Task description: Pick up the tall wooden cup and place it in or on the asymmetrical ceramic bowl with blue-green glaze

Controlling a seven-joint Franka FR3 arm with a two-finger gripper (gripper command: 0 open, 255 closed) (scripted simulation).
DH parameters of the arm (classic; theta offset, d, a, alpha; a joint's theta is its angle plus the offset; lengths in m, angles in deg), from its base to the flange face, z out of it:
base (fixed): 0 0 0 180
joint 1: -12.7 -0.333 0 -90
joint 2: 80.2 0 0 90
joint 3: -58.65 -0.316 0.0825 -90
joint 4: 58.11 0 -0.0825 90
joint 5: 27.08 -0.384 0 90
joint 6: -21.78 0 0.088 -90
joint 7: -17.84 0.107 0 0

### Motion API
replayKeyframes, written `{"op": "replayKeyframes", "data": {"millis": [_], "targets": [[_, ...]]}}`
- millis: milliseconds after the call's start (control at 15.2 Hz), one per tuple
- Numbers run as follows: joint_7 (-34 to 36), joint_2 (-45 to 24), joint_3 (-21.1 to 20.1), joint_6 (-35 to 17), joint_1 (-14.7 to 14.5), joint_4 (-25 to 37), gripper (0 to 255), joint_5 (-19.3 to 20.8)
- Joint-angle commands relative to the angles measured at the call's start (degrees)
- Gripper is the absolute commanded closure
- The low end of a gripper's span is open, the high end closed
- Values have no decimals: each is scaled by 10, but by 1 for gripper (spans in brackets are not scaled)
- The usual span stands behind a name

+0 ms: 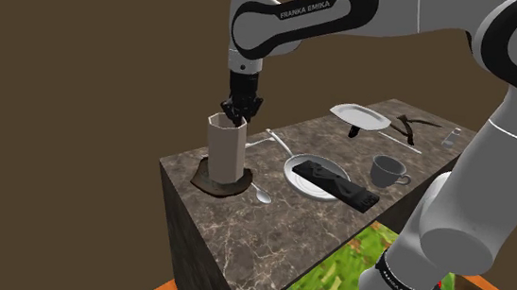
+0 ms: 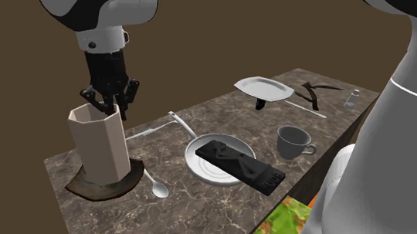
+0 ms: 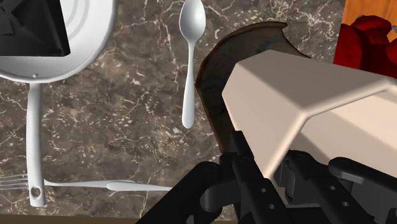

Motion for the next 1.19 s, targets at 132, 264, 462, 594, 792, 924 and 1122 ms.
{"op": "replayKeyframes", "data": {"millis": [132, 264, 462, 594, 792, 924, 1122], "targets": [[0, 0, 0, 0, 0, 0, 0, 0], [0, 0, 0, 0, 0, 0, 0, 0], [0, 4, 1, 38, 1, 35, 0, 0], [0, 4, 1, 72, 1, 69, 0, 0], [0, 4, 1, 72, 1, 69, 0, 0], [0, 4, 1, 72, 1, 69, 0, 0], [0, 4, 1, 72, 1, 69, 0, 0]]}}
